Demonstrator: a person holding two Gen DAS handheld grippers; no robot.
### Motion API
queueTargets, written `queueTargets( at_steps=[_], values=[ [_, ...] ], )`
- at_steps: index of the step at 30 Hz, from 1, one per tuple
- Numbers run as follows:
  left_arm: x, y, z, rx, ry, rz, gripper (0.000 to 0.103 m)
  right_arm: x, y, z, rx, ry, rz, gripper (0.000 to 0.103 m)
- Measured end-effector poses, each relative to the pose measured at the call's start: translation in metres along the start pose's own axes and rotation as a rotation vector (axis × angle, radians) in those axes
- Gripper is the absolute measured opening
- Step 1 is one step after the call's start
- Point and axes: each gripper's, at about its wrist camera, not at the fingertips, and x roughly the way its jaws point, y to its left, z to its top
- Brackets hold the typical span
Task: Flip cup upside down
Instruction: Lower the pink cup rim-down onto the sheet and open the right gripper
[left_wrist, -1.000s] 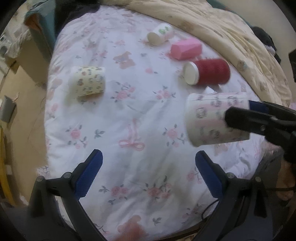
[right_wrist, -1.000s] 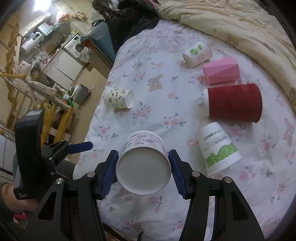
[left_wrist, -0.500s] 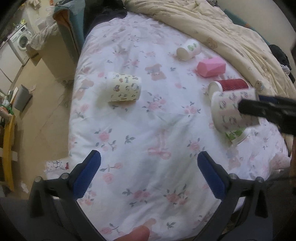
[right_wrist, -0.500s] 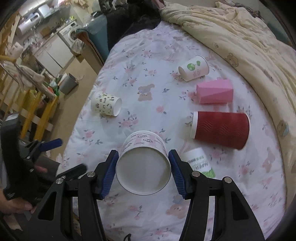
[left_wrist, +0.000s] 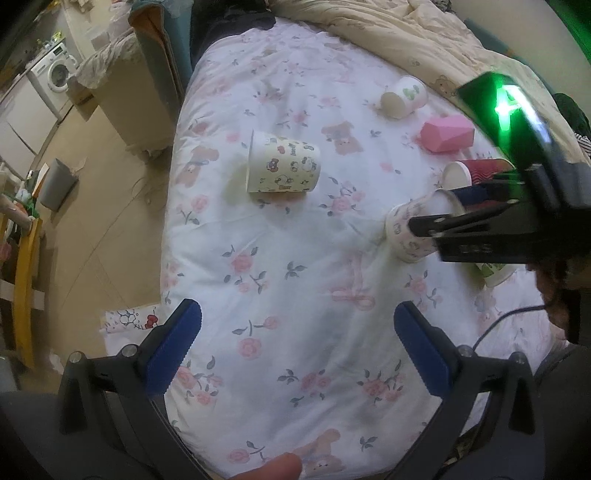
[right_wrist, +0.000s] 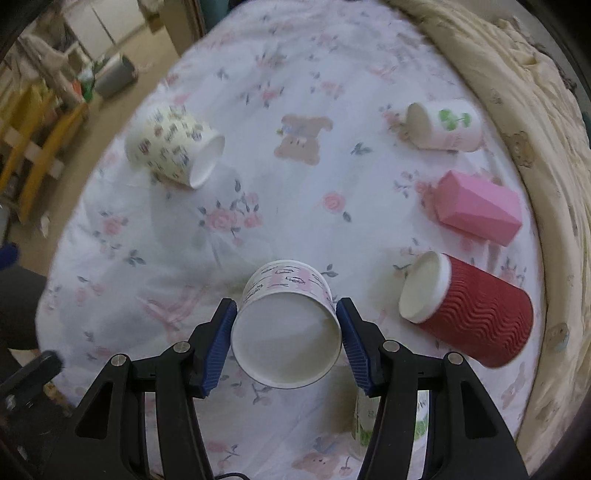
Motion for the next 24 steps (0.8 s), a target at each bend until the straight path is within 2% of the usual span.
queueTargets(
  at_steps=[11, 13, 14, 16, 19, 24],
  values=[
    [0.002, -0.007, -0.001, 0.032, 0.002, 0.008, 0.103, 0.005, -0.003, 0.003, -0.008, 0.011, 0.011, 0.061],
    [0.001, -0.007, -0.001, 0.036, -0.005, 0.011, 0.103, 0.002, -0.004, 0.0, -0.012, -0.025, 0.001, 0.062],
    [0.001, -0.007, -0.001, 0.03, -0.007, 0.008, 0.103, -0.002, -0.006, -0.002, -0.007, -0.044, 0.01, 0.065],
    [-0.001, -0.006, -0.001, 0.017, -0.014, -0.008, 0.103, -0.011, -0.013, -0.01, 0.039, -0.077, 0.047, 0.082],
    [-0.004, -0.009, -0.002, 0.023, -0.033, -0.006, 0.103, -0.03, -0.022, -0.021, 0.097, -0.144, 0.074, 0.089],
    [-0.012, -0.012, -0.001, 0.021, -0.07, -0.026, 0.103, -0.071, -0.034, -0.056, 0.179, -0.233, 0.105, 0.09]
  ],
)
